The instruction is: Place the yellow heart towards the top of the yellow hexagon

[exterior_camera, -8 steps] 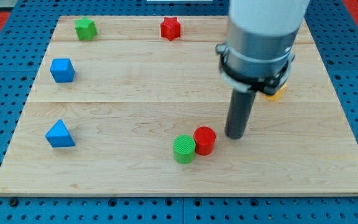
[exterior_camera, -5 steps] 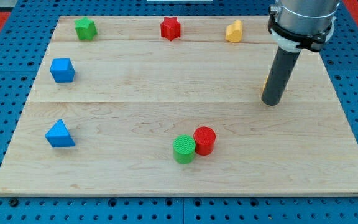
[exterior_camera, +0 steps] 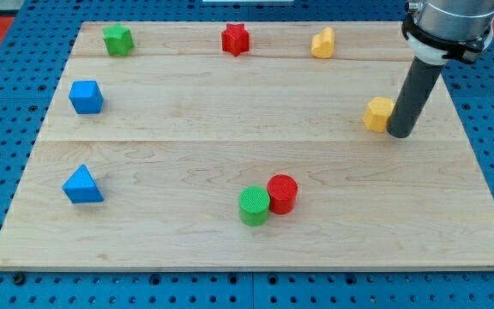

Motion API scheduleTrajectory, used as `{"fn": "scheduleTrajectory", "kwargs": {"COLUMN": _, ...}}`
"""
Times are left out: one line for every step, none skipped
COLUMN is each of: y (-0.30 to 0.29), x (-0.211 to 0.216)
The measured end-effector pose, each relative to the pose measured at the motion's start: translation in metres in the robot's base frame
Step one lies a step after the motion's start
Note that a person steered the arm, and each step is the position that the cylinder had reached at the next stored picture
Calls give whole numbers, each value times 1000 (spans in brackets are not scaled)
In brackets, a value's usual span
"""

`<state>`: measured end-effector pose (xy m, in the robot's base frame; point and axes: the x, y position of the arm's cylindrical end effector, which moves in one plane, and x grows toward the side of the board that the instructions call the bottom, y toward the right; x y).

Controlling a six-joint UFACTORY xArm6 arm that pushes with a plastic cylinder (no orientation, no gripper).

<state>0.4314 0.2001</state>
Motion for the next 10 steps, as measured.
{"fn": "scheduleTrajectory", "kwargs": {"y": 7, "x": -33}}
{"fn": "scheduleTrajectory", "kwargs": {"y": -49, "x": -59}}
{"fn": "scheduleTrajectory", "kwargs": {"y": -34, "x": -69}}
{"fn": "scheduleTrajectory", "kwargs": {"y": -50, "x": -125}}
{"fn": "scheduleTrajectory", "kwargs": {"y": -134, "x": -124}}
{"fn": "scheduleTrajectory", "kwargs": {"y": -79, "x": -74}}
{"fn": "scheduleTrajectory", "kwargs": {"y": -62, "x": -97}}
{"fn": "scheduleTrajectory", "kwargs": {"y": -5, "x": -159}}
{"fn": "scheduleTrajectory", "kwargs": {"y": -10, "x": -203}}
{"fn": "scheduleTrajectory", "kwargs": {"y": -107, "x": -226}}
